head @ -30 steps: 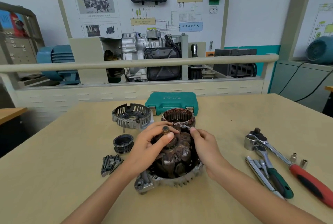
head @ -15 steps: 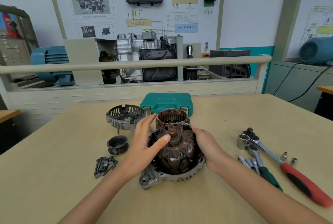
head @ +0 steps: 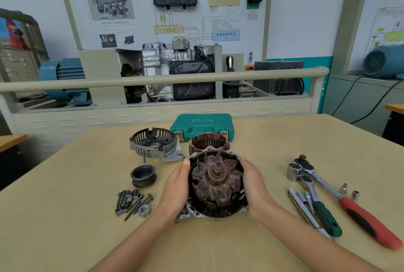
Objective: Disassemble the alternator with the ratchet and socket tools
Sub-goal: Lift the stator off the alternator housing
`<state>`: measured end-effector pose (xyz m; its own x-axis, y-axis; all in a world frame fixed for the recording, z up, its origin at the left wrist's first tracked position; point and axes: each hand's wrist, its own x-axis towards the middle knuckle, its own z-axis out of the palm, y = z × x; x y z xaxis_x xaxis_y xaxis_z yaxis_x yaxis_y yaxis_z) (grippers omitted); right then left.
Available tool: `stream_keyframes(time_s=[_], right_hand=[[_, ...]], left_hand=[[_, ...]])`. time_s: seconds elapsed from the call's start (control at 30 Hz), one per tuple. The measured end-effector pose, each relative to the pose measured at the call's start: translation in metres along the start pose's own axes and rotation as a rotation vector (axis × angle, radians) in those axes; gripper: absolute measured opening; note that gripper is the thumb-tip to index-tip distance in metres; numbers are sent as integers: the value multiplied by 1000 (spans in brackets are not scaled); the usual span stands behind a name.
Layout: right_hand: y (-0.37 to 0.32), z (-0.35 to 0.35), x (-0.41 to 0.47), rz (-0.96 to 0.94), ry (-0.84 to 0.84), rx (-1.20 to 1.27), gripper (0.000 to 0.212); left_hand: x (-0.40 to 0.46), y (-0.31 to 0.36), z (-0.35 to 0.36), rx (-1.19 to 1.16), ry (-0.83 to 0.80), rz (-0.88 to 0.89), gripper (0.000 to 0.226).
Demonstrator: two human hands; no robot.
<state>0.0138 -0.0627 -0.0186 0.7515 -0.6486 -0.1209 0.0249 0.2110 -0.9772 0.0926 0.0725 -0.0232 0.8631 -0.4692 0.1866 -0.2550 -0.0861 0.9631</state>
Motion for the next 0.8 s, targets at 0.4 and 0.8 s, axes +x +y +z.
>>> stream_keyframes(time_s=[0.4,0.8], right_hand=[[4,-11,25,-178,245,-59,32],[11,-18,28,-155,262,73,31]], left_hand=[[45,-1,5,146,-10,224,36],[142,-17,-88,1462,-105,201,40]])
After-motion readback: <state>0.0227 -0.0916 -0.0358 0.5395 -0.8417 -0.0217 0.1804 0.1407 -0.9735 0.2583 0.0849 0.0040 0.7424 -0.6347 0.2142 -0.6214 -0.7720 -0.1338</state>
